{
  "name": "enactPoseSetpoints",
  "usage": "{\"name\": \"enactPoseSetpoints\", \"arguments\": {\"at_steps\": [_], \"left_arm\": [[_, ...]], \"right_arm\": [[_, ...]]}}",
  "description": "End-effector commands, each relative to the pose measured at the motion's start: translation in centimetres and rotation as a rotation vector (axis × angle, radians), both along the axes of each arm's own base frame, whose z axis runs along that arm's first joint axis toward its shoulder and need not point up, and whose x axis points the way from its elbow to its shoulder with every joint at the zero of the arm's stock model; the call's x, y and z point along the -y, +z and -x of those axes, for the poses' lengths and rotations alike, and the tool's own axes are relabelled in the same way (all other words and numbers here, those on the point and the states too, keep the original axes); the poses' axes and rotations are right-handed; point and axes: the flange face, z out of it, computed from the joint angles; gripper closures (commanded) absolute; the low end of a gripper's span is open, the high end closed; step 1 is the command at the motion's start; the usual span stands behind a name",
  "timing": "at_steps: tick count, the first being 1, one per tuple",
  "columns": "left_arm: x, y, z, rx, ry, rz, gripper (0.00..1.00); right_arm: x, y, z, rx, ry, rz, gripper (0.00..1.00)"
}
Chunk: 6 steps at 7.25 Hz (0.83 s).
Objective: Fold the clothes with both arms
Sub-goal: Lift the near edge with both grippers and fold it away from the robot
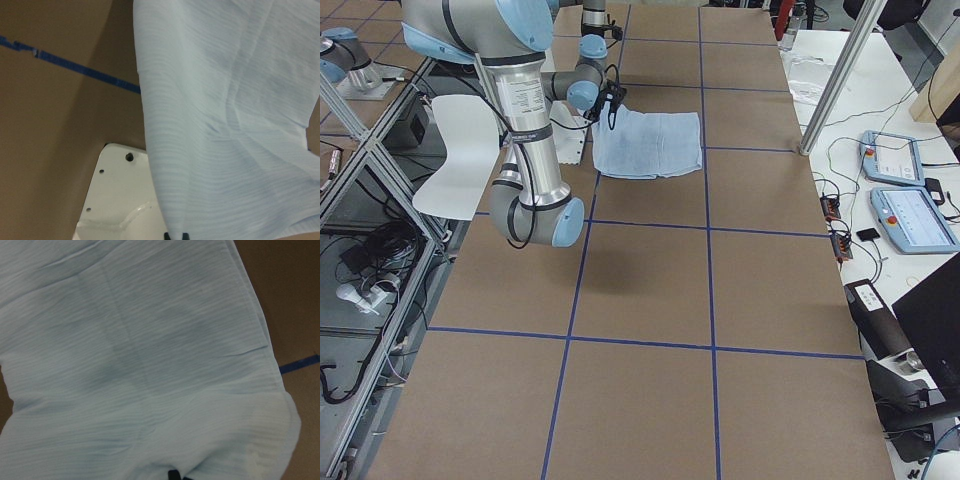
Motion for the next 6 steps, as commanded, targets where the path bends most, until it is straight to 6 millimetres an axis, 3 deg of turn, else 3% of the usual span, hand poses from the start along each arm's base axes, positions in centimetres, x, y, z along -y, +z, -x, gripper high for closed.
{"name": "enactPoseSetpoints", "arguments": {"at_steps": [1,2,4,6], "left_arm": [[6.9,-0.3,1.6,0.003,-0.062,-0.037,1.00],[10.2,-0.1,1.5,0.023,-0.083,-0.050,1.00],[14.1,1.5,1.1,0.031,-0.125,-0.092,1.00],[16.6,2.8,0.7,0.033,-0.154,-0.108,1.00]], "right_arm": [[4.9,-1.5,-1.6,0.019,0.072,-0.051,1.00],[7.4,-2.0,-2.3,0.018,0.112,-0.076,1.00],[12.6,-2.7,-1.6,-0.007,0.159,-0.122,1.00],[16.8,-2.7,0.2,-0.054,0.168,-0.155,1.00]]}}
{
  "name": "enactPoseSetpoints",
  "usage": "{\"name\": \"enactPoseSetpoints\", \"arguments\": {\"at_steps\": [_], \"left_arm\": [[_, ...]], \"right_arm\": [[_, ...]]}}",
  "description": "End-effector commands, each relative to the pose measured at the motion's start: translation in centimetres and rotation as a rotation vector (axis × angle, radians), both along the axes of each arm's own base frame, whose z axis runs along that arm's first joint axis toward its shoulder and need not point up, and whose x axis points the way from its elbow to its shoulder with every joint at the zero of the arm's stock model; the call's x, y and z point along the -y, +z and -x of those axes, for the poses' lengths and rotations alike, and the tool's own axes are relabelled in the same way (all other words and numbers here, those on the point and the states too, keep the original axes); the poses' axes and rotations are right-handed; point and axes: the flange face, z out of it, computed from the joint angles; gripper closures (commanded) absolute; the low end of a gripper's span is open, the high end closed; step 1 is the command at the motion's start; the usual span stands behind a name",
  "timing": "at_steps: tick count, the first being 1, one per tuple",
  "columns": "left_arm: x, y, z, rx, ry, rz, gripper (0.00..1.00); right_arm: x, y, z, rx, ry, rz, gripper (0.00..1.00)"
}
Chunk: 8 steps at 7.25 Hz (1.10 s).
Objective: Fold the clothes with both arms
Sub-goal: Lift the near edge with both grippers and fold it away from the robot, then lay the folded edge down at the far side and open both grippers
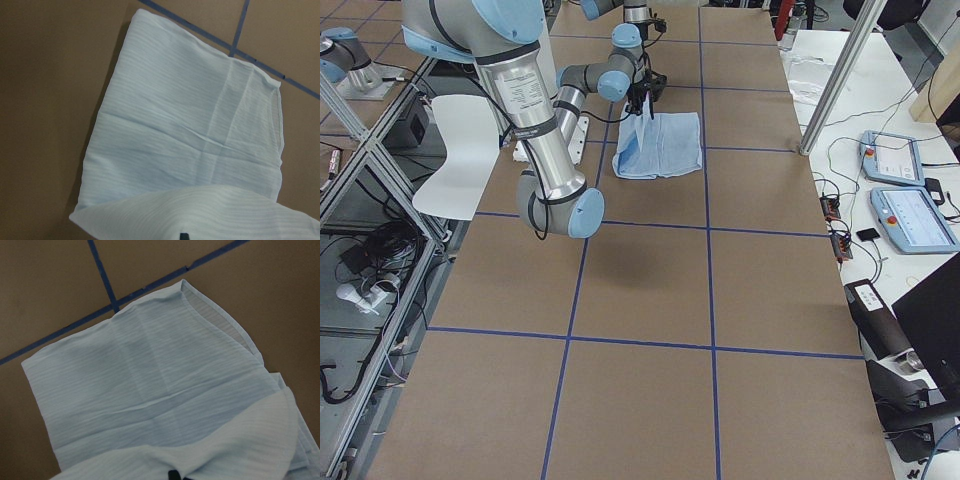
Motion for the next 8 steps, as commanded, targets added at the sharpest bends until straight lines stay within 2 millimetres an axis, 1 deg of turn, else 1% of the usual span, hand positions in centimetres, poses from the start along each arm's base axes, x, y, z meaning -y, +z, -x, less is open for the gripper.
{"name": "enactPoseSetpoints", "arguments": {"at_steps": [1,2,3,4,5,6,7,8], "left_arm": [[2.8,1.5,-0.4,-0.007,-0.034,-0.018,1.00],[4.3,2.3,-0.9,-0.014,-0.049,-0.027,1.00],[5.8,2.5,-1.6,-0.015,-0.063,-0.028,1.00],[7.2,2.6,-3.1,-0.021,-0.067,-0.032,1.00],[8.9,3.9,-4.2,-0.026,-0.080,-0.036,1.00],[10.9,5.9,-4.7,-0.027,-0.099,-0.037,1.00],[12.0,7.7,-5.3,-0.009,-0.100,-0.045,1.00],[13.0,8.9,-5.5,-0.001,-0.106,-0.051,1.00]], "right_arm": [[4.0,-0.7,2.1,-0.040,0.016,-0.014,1.00],[5.7,-1.6,2.9,-0.045,0.031,-0.012,1.00],[7.6,-1.7,4.1,-0.042,0.045,-0.014,1.00],[9.4,-1.2,5.6,-0.041,0.057,-0.013,1.00],[10.3,-0.4,6.6,-0.061,0.057,-0.002,1.00],[10.9,0.8,7.5,-0.087,0.057,0.015,1.00],[11.5,2.2,8.6,-0.119,0.051,0.034,1.00],[12.1,3.0,9.5,-0.128,0.053,0.042,1.00]]}}
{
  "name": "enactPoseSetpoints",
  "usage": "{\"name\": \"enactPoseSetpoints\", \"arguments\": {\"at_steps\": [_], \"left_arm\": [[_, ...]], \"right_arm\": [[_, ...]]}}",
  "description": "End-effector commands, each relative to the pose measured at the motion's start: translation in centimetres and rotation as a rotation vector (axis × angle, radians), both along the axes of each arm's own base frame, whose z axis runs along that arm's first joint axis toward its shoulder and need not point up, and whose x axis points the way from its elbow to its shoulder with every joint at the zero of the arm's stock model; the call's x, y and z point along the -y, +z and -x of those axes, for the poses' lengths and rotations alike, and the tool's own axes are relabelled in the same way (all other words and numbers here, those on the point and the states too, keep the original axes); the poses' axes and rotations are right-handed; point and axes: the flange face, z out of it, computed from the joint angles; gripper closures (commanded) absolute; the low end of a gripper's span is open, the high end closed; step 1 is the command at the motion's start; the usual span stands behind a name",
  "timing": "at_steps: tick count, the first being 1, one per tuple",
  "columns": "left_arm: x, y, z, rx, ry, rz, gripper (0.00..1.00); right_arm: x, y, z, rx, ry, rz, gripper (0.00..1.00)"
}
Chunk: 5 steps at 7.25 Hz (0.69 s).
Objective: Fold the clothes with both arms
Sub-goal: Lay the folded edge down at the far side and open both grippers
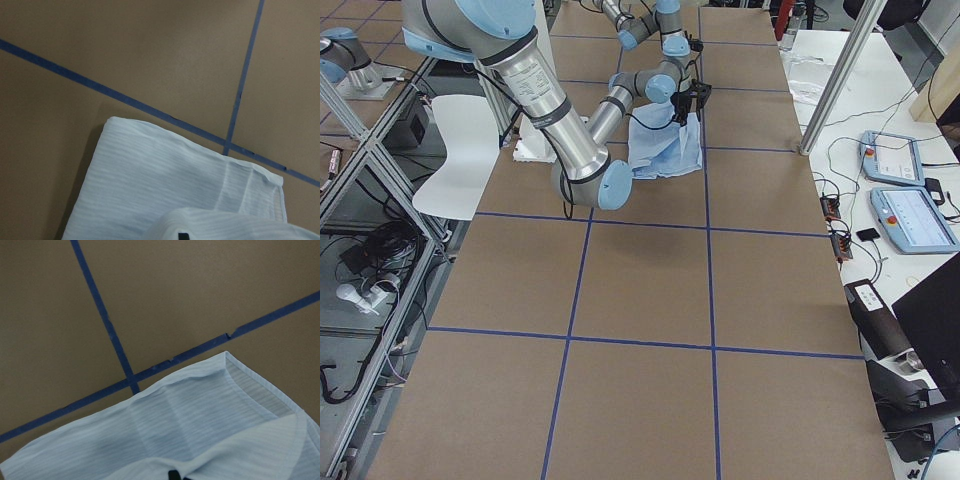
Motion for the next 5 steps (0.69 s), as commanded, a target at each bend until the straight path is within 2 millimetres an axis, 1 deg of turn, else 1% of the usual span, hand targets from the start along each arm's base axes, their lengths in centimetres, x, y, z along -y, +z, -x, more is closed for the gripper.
{"name": "enactPoseSetpoints", "arguments": {"at_steps": [1,2,3,4,5], "left_arm": [[2.06,2.86,-0.69,0.006,-0.012,-0.012,1.00],[2.27,3.23,-0.94,-0.002,-0.013,-0.016,1.00],[2.32,2.90,-1.16,-0.007,-0.012,-0.020,1.00],[2.34,2.97,-1.20,-0.006,-0.012,-0.019,1.00],[2.41,2.97,-1.12,-0.006,-0.014,-0.018,1.00]], "right_arm": [[1.11,2.20,1.68,-0.035,0.000,0.028,1.00],[1.02,2.25,1.77,-0.031,-0.010,0.036,1.00],[0.97,2.20,1.79,-0.027,-0.013,0.037,1.00],[1.07,1.64,1.73,-0.020,-0.012,0.033,1.00],[1.10,1.32,1.75,-0.004,-0.008,0.024,0.78]]}}
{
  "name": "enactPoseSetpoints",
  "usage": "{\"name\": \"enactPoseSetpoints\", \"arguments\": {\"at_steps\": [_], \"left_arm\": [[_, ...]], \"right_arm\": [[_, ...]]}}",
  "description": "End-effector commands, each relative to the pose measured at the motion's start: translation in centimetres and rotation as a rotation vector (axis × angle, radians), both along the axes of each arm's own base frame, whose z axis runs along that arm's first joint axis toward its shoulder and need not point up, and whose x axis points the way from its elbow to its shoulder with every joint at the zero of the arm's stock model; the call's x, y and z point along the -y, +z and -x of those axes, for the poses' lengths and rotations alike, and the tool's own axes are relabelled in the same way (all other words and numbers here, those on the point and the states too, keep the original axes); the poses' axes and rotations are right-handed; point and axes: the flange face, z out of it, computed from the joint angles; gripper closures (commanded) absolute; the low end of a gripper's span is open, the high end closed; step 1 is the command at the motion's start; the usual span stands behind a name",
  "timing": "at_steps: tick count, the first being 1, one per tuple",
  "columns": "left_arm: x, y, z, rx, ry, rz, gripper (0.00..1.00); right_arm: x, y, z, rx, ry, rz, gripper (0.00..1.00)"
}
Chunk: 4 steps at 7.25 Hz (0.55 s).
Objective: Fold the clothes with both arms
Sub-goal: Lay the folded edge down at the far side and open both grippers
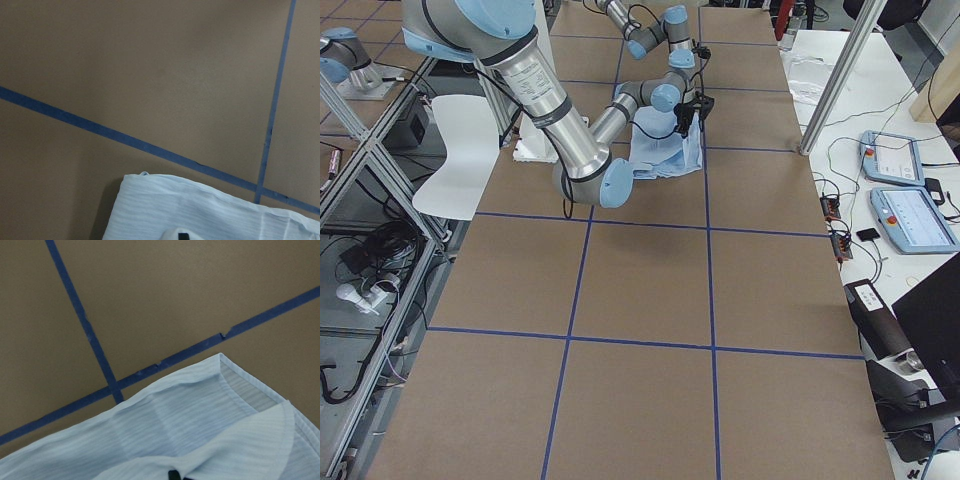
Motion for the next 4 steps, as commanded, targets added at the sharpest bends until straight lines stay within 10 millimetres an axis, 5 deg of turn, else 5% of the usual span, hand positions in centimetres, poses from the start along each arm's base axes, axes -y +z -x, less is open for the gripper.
{"name": "enactPoseSetpoints", "arguments": {"at_steps": [1,2,4], "left_arm": [[0.1,0.1,0.1,-0.002,-0.004,0.003,0.65],[0.2,0.2,0.2,0.004,-0.003,0.000,0.01],[2.6,1.3,2.7,0.027,-0.053,0.019,0.00]], "right_arm": [[0.3,0.0,0.3,0.033,0.007,-0.022,0.01],[1.2,-0.1,-0.5,0.044,0.016,-0.029,0.00],[1.6,-1.2,-1.6,0.083,-0.010,-0.008,0.00]]}}
